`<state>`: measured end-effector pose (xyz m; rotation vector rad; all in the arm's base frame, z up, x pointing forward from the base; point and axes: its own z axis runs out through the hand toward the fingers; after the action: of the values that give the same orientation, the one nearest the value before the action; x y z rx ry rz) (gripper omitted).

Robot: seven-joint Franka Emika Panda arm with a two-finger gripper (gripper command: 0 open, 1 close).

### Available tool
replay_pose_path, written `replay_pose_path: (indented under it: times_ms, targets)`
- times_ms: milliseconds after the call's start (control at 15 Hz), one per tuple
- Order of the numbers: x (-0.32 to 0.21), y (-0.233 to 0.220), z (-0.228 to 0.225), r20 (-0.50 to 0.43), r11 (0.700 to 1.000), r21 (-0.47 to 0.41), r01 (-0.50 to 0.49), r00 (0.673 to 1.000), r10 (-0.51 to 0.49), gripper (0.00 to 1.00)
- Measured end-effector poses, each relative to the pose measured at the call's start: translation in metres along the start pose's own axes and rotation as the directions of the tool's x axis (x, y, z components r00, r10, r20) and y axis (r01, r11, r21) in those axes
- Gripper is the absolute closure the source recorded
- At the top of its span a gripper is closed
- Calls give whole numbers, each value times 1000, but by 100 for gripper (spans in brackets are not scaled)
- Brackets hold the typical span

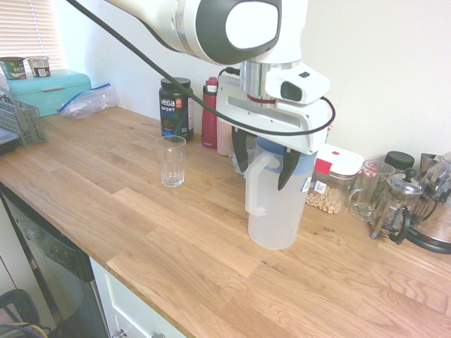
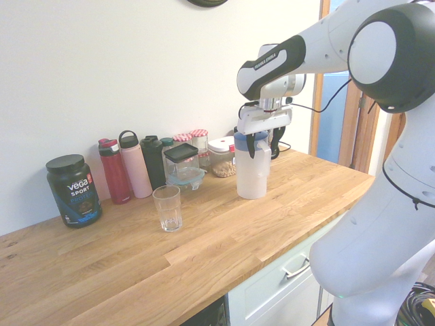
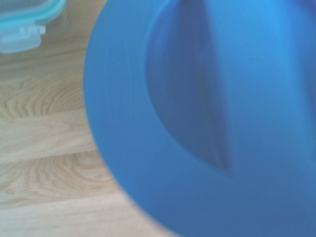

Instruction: Pour me some water

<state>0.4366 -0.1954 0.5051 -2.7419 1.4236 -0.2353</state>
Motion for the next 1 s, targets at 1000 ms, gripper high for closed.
replay_pose_path:
  times_ms: [1000]
  targets:
    - [4, -6, 4, 4, 1000, -1, 8, 1000, -8, 100]
